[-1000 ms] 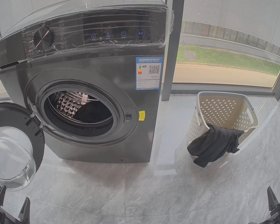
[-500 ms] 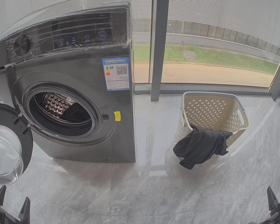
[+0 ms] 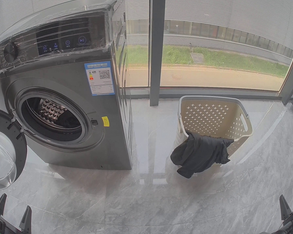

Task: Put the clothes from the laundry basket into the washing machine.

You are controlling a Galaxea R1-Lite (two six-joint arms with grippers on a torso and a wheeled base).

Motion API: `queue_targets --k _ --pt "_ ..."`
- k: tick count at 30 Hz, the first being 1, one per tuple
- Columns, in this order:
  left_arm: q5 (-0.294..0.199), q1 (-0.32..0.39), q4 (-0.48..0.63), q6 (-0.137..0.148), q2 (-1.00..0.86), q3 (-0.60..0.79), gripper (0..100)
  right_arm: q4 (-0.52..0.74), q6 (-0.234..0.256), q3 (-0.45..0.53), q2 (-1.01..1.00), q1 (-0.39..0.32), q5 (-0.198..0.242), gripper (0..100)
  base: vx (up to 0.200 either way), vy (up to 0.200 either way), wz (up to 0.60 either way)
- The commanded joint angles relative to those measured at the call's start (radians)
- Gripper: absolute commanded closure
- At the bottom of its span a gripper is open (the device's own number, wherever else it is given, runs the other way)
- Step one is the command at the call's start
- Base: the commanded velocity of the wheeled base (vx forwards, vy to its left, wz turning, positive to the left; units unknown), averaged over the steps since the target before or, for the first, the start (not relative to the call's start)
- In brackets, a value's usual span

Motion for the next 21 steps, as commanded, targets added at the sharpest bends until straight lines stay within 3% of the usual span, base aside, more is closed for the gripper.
queue_targets --k 1,12,21 --pt "-0.001 0.000 0.000 -0.001 -0.012 0.016 0 -0.001 0.000 0.018 -0.015 -0.002 0.000 0 0.000 0.000 0.00" --pt "0.000 0.000 -0.002 0.001 -0.012 0.016 0 -0.001 0.000 0.018 -0.015 0.000 0.000 0 0.000 -0.182 0.00" --pt "0.000 0.000 -0.002 -0.004 -0.012 0.016 0 -0.001 0.000 0.018 -0.015 0.000 0.000 0 0.000 0.000 0.00"
